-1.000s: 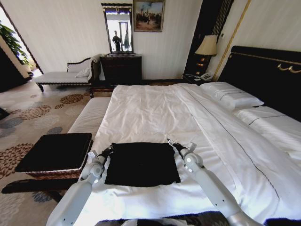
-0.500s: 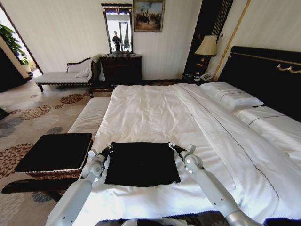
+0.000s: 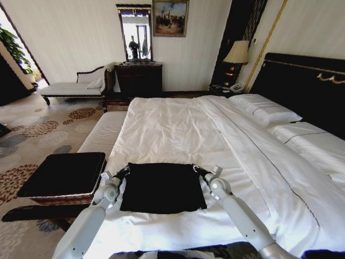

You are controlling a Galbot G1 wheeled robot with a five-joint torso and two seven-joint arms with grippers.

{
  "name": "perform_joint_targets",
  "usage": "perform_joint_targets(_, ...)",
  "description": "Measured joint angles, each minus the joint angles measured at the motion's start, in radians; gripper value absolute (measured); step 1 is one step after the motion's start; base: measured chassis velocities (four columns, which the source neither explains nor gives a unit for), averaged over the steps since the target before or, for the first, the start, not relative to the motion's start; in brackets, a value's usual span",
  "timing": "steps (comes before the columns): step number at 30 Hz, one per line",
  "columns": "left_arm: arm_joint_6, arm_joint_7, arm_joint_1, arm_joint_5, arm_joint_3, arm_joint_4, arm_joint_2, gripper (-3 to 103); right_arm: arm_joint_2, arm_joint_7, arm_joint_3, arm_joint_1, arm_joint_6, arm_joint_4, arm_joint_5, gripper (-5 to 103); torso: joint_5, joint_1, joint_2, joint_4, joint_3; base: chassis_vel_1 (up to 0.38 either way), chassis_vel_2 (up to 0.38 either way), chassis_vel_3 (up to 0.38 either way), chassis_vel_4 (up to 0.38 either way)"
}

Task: Fold the clothes on the bed and place them into the basket.

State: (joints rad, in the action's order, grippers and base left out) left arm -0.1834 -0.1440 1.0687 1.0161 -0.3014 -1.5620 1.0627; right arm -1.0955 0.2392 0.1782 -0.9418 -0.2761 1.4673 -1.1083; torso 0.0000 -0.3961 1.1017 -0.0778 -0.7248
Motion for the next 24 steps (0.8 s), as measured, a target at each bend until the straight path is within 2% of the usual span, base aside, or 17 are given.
perform_joint_targets(3,0.000,-0.001,0.000,0.000,0.000,0.001,0.000,0,0.000,0.000,0.003,-0.003,0.002,0.004,0.000,16,0.0000,0.000,0.000,-0.0001,0.000,0.000,0.000,0.000,0.000)
perform_joint_targets(5,0.002,-0.001,0.006,-0.005,-0.001,-0.002,0.002,0,0.000,-0.001,0.007,-0.008,0.012,0.006,0.005,5,0.0000,0.000,0.000,-0.0001,0.000,0.000,0.000,0.000,0.000)
perform_joint_targets(7,0.006,-0.004,0.015,-0.011,-0.003,-0.010,0.003,0,0.000,-0.001,0.012,-0.013,0.018,0.015,0.007,1,0.0000,0.000,0.000,0.0000,0.000,0.000,0.000,0.000,0.000)
perform_joint_targets(16,0.009,-0.024,0.013,-0.007,-0.010,-0.038,-0.003,0,0.007,0.009,0.021,-0.023,0.022,0.089,-0.017,1,0.0000,0.000,0.000,-0.0001,0.000,0.000,0.000,0.000,0.000)
perform_joint_targets(21,0.013,-0.057,0.013,0.003,-0.026,-0.103,-0.014,0,0.024,0.016,0.037,-0.035,0.033,0.183,-0.030,1,-0.0001,0.000,0.000,0.0000,0.000,0.000,0.000,0.000,0.000)
perform_joint_targets(24,0.019,-0.084,0.010,0.025,-0.040,-0.184,-0.037,0,0.046,0.020,0.048,-0.035,0.048,0.266,-0.012,1,0.0000,0.000,0.000,0.0001,0.000,0.000,0.000,0.000,0.000)
